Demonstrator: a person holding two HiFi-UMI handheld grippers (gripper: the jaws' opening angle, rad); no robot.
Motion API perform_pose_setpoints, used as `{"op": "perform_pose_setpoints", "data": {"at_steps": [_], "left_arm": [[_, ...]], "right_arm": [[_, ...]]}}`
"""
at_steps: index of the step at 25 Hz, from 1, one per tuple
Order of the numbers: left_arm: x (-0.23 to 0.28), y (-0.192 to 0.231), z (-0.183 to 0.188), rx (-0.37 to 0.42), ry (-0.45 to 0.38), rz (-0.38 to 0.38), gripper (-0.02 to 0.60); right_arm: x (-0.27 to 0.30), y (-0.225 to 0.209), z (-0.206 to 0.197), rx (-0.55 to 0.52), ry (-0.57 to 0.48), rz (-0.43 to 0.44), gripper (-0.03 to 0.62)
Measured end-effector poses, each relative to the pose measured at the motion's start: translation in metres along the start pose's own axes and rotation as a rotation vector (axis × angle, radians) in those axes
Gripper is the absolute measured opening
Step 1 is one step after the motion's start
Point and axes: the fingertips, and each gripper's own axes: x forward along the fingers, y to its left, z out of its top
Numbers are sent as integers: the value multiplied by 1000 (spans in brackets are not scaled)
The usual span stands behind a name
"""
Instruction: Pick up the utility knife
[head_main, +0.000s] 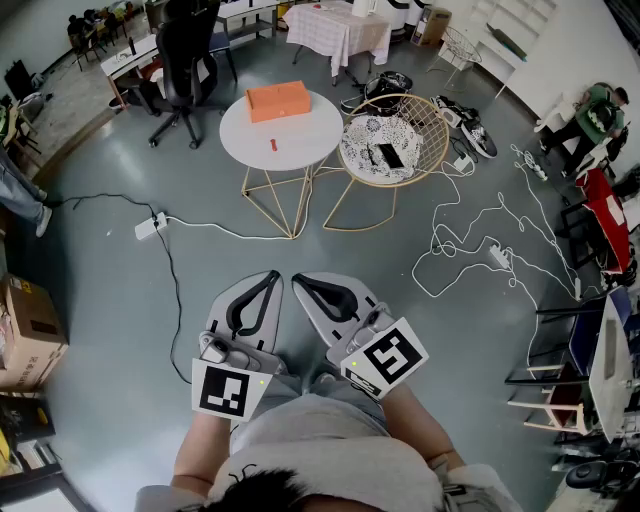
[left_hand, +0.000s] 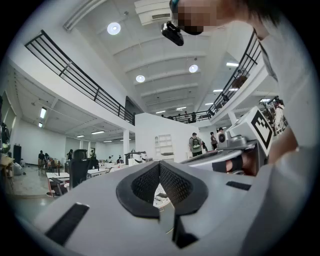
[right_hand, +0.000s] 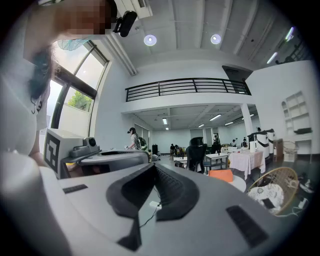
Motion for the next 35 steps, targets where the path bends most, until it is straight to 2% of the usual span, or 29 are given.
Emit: {"op": "perform_pose_setpoints", "data": {"at_steps": [21,27,35], "left_arm": [[7,72,-19,-12,-13,-48,11],[34,95,-30,-9,2,-36,9],[95,133,-36,5,28,49,11]], "right_arm": [[64,1,-2,-16,-8,-41,8],[89,-33,-7,7,5,-39,8],[137,-103,-2,-10,-4,46,8]]}}
